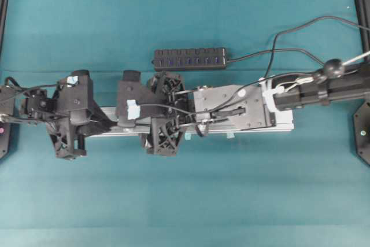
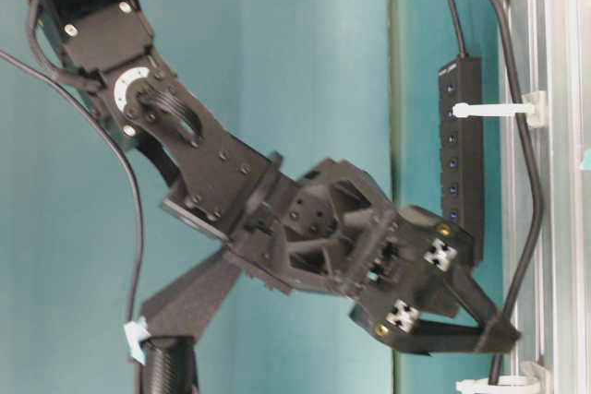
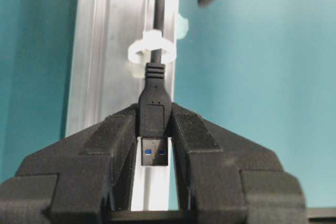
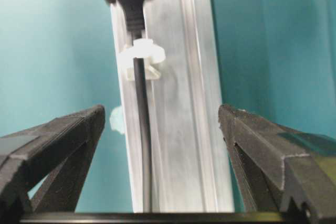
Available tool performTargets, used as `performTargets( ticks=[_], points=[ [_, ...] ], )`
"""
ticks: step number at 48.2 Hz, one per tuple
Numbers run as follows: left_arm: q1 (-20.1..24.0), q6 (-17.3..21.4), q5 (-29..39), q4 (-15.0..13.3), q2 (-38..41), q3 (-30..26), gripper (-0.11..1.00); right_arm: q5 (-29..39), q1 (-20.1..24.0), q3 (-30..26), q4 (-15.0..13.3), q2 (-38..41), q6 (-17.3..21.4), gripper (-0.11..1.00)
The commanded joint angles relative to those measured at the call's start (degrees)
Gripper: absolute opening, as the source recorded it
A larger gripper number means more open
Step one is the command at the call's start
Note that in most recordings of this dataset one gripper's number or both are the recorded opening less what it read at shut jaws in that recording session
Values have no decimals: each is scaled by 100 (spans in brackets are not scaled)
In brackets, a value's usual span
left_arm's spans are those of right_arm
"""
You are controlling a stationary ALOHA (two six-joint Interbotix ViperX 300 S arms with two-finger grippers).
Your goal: Pass the USB cable through three rings with both arms.
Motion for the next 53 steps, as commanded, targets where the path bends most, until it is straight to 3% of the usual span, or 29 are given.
performTargets(
  ticks=[1,53],
  points=[
    [9,9,141,18,-149,-35,22,-35,-79,35,-26,-246,-44,82],
    [9,0,325,18,-483,-9,22,-176,-123,299,-26,-738,-44,82]
  ],
)
